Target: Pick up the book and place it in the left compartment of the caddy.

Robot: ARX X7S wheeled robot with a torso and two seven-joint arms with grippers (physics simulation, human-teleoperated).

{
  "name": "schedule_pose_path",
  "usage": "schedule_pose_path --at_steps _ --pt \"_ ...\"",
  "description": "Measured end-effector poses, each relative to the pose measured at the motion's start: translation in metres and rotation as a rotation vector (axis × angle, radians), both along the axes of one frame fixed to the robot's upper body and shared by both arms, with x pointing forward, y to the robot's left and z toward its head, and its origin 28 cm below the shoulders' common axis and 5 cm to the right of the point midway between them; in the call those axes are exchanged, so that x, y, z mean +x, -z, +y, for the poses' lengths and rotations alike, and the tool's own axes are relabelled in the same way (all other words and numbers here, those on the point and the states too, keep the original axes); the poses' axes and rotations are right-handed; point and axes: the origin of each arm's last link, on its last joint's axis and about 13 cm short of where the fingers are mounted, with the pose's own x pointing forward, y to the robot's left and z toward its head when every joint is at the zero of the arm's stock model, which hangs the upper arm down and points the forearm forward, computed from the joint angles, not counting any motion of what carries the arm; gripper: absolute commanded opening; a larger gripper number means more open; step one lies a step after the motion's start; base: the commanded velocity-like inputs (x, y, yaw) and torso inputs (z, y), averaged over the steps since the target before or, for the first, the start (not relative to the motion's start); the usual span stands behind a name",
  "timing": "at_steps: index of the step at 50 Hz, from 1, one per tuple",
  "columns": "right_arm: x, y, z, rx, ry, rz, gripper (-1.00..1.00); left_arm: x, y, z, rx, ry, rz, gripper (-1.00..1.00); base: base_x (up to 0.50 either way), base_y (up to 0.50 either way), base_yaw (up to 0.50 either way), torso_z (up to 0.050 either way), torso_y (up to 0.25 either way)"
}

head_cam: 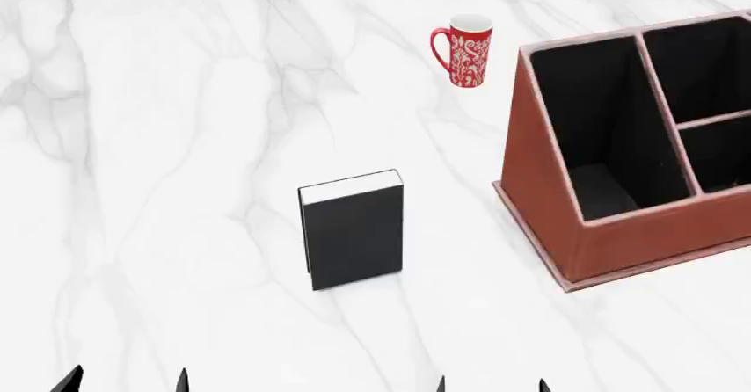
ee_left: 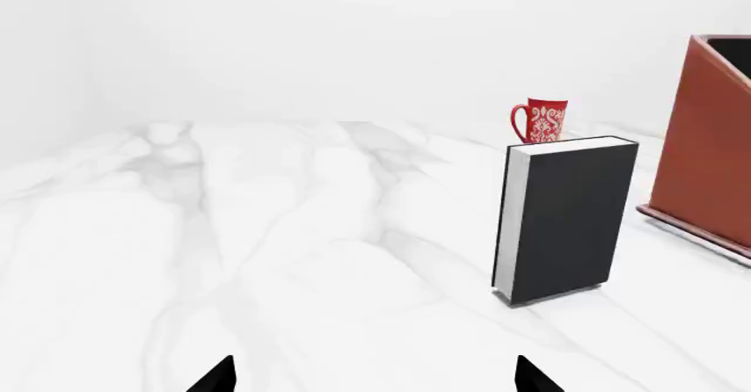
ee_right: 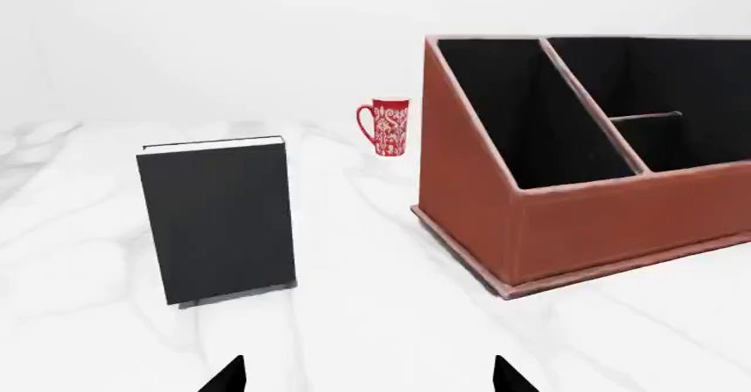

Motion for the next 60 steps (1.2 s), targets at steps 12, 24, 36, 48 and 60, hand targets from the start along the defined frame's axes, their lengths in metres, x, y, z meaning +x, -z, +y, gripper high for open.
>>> schedule_pose_path --at_steps 12,24,36,48,60 --pt "0.000 -0.004 0.000 0.007 0.010 -0.012 1.00 -0.002 -0.001 0.002 0.004 0.004 0.001 1.00 0.00 0.00 0.00 0.000 0.000" --pt "-0.004 -0.019 -0.003 0.017 0.013 -0.029 1.00 -0.005 -0.010 0.001 0.005 0.017 0.007 1.00 0.00 0.00 0.00 0.000 0.000" --pt "-0.011 -0.043 -0.005 0.023 0.014 -0.043 1.00 -0.012 -0.034 0.002 0.020 0.032 0.001 1.00 0.00 0.00 0.00 0.000 0.000" --pt "-0.020 -0.071 -0.008 0.005 0.019 -0.054 1.00 -0.013 -0.066 0.002 0.035 0.037 -0.028 1.00 0.00 0.00 0.00 0.000 0.000" --pt "-0.019 -0.095 -0.014 -0.016 0.054 -0.085 1.00 -0.013 -0.099 0.001 0.051 0.049 -0.077 1.00 0.00 0.00 0.00 0.000 0.000"
